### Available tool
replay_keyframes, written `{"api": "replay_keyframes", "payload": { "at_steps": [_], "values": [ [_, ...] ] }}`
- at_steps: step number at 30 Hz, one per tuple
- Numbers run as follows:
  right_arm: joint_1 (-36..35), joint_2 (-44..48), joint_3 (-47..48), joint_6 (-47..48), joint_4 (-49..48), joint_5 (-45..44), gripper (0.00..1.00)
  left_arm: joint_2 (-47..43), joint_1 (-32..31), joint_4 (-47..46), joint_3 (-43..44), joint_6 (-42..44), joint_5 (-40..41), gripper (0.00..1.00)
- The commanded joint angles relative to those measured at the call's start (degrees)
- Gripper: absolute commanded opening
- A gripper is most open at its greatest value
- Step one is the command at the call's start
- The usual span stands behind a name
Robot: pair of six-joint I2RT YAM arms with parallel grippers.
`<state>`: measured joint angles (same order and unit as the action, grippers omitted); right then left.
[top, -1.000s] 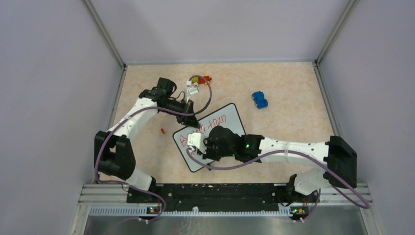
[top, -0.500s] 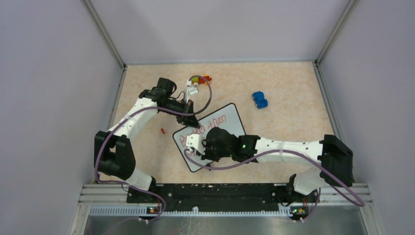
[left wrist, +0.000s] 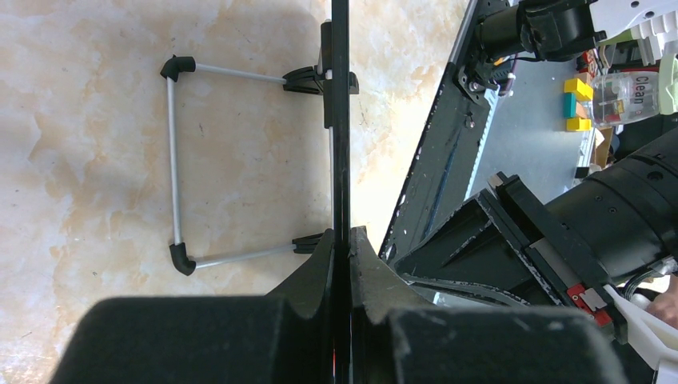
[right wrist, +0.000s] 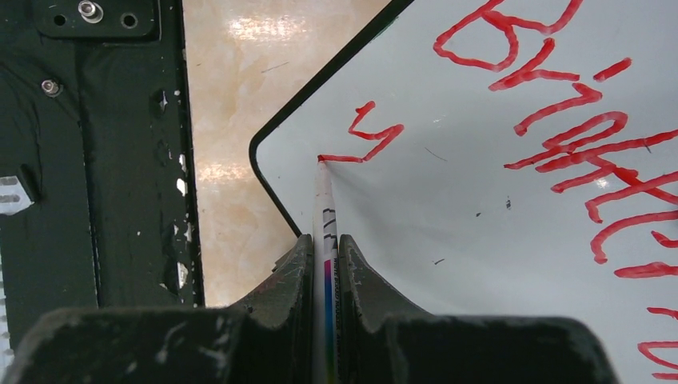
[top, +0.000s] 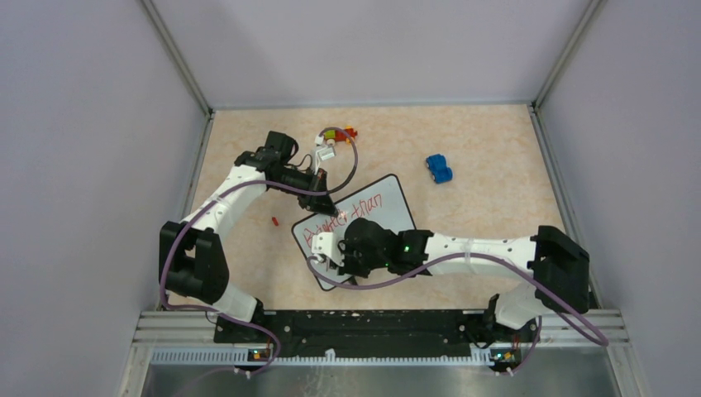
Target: Write a sentence on the whiteboard
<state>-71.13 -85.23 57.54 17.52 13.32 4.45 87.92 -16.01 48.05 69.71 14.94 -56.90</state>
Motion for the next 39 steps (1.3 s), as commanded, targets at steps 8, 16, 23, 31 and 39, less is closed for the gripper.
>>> {"api": "replay_keyframes", "payload": {
  "at_steps": [8, 16, 23, 31, 39],
  "values": [
    [1.5, 5.5, 1.8, -1.2, -1.3, 2.4, 0.0, -0.4, -0.6, 1.2, -0.8, 1.0, 0.1, 0.0],
    [4.1, 6.6, 0.4, -1.3, -1.4, 0.8, 0.0, -0.3, -0.6, 1.1, -0.6, 0.7, 0.1, 0.0],
    [4.1, 4.6, 0.5, -0.9, -1.7, 1.5, 0.0, -0.3, -0.6, 1.2, -0.4, 0.7, 0.2, 0.0],
    [3.7, 3.5, 0.3, -0.7, -1.5, 3.3, 0.0, 0.0, -0.6, 1.0, -0.5, 0.8, 0.2, 0.0],
    [3.5, 2.1, 0.5, -0.7, -1.8, 1.1, 0.0, 0.1, -0.6, 1.0, -0.6, 0.8, 0.2, 0.0]
  ]
}}
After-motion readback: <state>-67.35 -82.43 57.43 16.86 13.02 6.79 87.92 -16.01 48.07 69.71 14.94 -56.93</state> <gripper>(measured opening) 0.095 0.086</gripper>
